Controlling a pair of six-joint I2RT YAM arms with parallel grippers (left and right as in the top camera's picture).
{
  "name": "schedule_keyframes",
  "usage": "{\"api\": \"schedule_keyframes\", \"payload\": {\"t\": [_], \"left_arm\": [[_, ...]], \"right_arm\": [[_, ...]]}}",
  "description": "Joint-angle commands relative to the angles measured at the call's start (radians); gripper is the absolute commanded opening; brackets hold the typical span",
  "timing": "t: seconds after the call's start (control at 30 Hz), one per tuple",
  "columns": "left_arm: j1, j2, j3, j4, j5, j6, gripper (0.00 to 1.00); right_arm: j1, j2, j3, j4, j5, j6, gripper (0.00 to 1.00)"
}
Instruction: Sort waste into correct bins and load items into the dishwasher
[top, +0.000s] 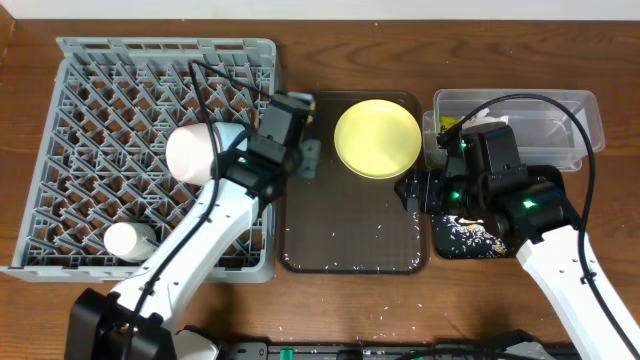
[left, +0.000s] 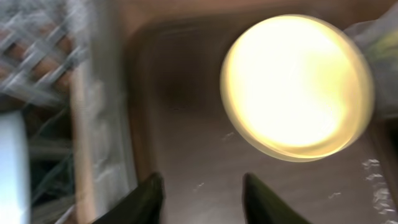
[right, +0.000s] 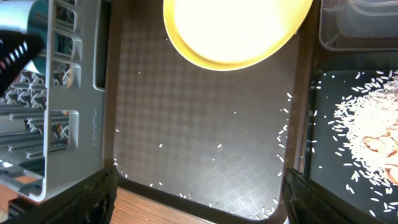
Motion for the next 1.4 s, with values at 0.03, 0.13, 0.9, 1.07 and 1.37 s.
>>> {"api": "schedule_keyframes", "payload": {"t": [0.03,0.13,0.9,1.07,1.37], "left_arm": [[-0.041,0.112,0.018,0.177,0.089,-0.015,0.57],[-0.040,0.208,0.018,0.274,0.100,-0.068,0.59],[-0.039,0.529,0.019,0.425,0.280,-0.265,0.08],[-0.006,0.428,0.019,0.354,0.285,-0.216,0.08],[0.126,-0.013,0.019,0.060,0.208,-0.022,0.08]], "right_arm": [[0.006,0.005,0.003,0.000,0.003,0.011,0.83],[0.006,0.005,0.003,0.000,0.003,0.011,0.83],[0.006,0.005,0.003,-0.005,0.003,0.011,0.84],[0.006,0.005,0.003,-0.015,0.004,0.011,0.84],[0.006,0.005,0.003,-0.022,0.007,0.011,0.84]]}}
